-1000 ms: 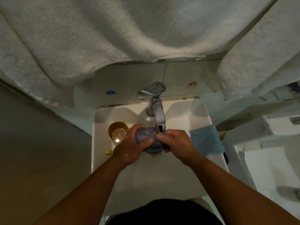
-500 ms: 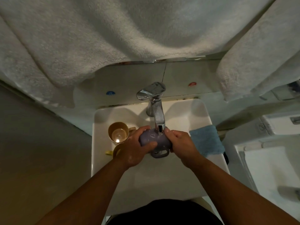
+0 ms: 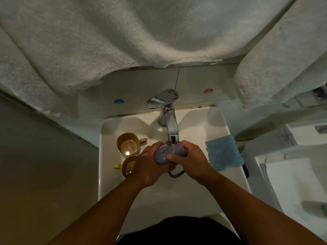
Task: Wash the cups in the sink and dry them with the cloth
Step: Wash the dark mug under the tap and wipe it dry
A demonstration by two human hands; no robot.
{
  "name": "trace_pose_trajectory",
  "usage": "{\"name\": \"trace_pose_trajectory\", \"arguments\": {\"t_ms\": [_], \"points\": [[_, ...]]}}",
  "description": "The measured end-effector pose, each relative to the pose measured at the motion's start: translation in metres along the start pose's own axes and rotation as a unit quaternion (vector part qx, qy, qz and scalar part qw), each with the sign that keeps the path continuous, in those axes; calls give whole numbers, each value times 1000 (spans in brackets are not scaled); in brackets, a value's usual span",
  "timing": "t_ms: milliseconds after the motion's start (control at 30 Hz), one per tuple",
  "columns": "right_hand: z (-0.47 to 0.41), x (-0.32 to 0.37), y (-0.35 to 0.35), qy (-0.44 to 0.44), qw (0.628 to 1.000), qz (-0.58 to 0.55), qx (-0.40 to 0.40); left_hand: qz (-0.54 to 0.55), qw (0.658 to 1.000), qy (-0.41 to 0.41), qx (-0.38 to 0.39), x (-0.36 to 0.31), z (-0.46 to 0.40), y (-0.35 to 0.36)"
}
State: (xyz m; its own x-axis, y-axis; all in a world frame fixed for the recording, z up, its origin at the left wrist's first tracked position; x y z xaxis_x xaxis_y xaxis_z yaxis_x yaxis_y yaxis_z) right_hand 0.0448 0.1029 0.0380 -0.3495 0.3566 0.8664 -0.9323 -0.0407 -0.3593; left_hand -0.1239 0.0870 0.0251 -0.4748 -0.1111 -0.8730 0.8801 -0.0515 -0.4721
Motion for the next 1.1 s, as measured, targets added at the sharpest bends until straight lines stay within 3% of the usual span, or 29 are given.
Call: {"name": "trace_pose_trajectory", "arguments": {"t_ms": [100,267,433,567,633,767,900,1033,1100], "points": [[-3,-2,-2,21,998,-23,-52,-6,1000,16,8,3,2,0],[0,-2,0,3,998,-49,35,-18,999,34,5,6,2,-3],[-3,1,-2,76,993,-81,-41,-15,1000,27,-5,1,1,0],[-3,0,-10,35,992,-116,17,19,1000,-19,-12,8,2,1],[-5,0,-13,20,996,-85,30,12,999,-32,-3,10,1,1],[-5,5,-5,16,999,-7,-29,-19,1000,-4,-16,5,1,4],[-3,9,-5,-32,997,-29,66,-10,999,-1,-35,9,0,-7],[-6,10,1,-45,998,39,24,-16,999,-20,-29,9,1,-14],[-4,15,3,-45,998,17,37,4,999,-48,-26,11,3,-17]]}}
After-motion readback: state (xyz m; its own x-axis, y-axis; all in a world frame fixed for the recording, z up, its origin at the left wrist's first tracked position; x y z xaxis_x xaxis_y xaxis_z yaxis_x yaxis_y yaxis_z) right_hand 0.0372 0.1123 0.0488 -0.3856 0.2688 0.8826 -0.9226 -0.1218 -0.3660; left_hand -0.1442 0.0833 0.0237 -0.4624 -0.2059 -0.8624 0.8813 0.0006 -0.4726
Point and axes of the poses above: each hand's wrist, its own z-axis away from the middle knuckle, its own y-axis out of the palm, x = y × z, the point moved 2 cm from there along -z, towards the middle knuckle, and after that the axes turned 11 degrees about -x, right-handed, at the moved point
